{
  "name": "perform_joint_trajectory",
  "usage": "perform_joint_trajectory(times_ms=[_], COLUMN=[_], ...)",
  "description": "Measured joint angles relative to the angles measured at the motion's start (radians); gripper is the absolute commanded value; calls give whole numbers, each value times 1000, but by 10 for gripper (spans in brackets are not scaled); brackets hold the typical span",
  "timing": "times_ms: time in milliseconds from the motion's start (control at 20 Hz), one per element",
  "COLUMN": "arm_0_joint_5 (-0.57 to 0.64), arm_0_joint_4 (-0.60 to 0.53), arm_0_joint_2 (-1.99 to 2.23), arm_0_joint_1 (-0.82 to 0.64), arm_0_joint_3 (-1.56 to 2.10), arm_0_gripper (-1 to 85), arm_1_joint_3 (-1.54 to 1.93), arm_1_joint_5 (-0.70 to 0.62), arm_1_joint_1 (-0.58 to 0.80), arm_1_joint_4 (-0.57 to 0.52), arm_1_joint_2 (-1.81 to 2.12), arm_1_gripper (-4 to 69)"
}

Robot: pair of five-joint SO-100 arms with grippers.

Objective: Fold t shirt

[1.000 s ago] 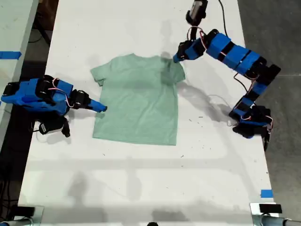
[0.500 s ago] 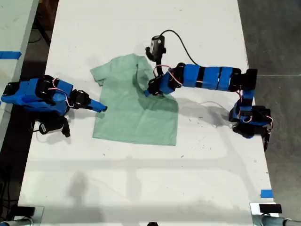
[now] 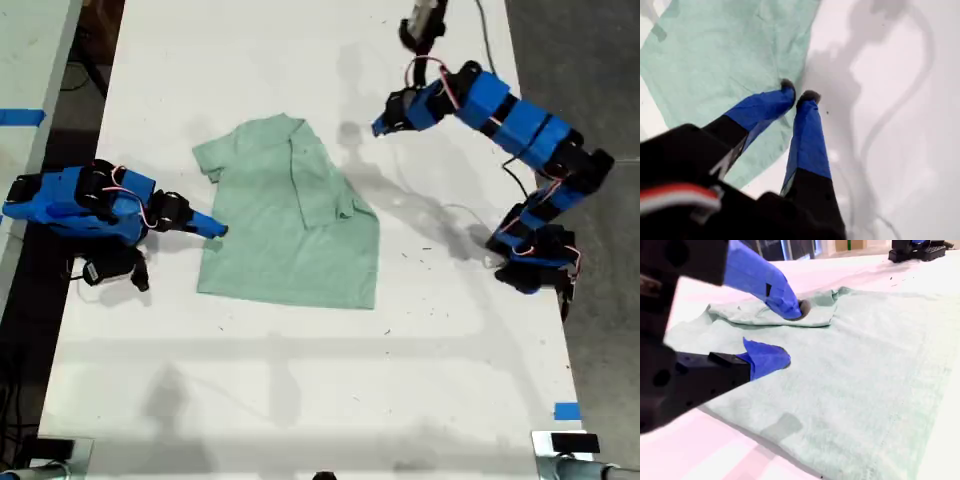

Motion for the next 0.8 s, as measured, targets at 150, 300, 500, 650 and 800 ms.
perform_joint_trajectory(times_ms=[150, 300, 500, 650, 800], arm_0_joint_5=[0, 0, 0, 0, 0], arm_0_joint_4=[0, 0, 0, 0, 0], arm_0_joint_2=[0, 0, 0, 0, 0], arm_0_joint_1=[0, 0, 0, 0, 0], arm_0_joint_3=[0, 0, 0, 0, 0], arm_0_gripper=[118, 118, 118, 118, 118], arm_1_joint_3=[371, 885, 1549, 1608, 1611], arm_1_joint_5=[46, 236, 476, 546, 611], arm_1_joint_1=[-17, -192, -350, -345, -359], arm_1_joint_4=[-14, -183, -190, -74, -40], arm_1_joint_2=[402, 816, 1474, 1560, 1571], arm_1_gripper=[4, 19, 20, 22, 31])
